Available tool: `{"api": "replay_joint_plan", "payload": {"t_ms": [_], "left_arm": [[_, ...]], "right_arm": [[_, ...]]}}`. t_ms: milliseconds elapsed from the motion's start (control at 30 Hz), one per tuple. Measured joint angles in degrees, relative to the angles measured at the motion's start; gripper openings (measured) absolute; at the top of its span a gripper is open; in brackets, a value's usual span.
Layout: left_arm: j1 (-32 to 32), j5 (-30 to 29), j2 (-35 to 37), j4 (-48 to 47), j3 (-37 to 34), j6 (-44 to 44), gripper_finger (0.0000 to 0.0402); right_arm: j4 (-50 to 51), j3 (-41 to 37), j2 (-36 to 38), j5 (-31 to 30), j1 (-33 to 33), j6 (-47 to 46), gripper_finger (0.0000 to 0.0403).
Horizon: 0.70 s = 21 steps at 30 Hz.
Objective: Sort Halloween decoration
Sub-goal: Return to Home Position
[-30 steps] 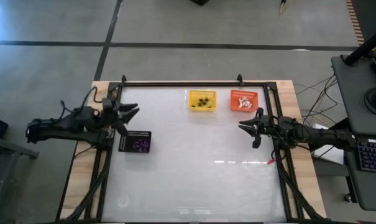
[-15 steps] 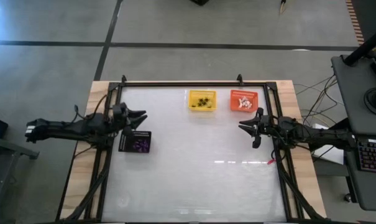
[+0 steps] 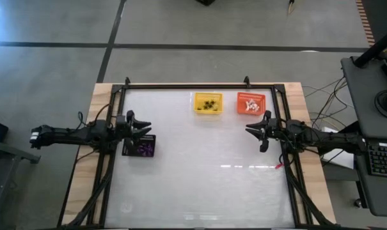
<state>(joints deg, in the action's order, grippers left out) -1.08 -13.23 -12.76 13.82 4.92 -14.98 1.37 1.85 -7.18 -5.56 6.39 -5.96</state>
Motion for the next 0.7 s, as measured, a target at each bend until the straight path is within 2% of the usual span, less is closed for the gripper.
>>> {"api": "replay_joint_plan", "payload": {"t_ms": [267,467,700], "left_arm": [[0.0,6.4,7.5,0.1,-3.6,2.8,0.0107],[0.0,8.3,12.3,-3.3,-4.3,3.8,0.0107],[-0.2,10.4,12.8,-8.7,-4.3,6.7,0.0107]], "right_arm": [[0.0,0.0,0.0,0.0,0.0,0.0,0.0073],[0.0,0.0,0.0,0.0,0.0,0.0,0.0073],[0.0,0.0,0.0,0.0,0.0,0.0,0.0073]]}}
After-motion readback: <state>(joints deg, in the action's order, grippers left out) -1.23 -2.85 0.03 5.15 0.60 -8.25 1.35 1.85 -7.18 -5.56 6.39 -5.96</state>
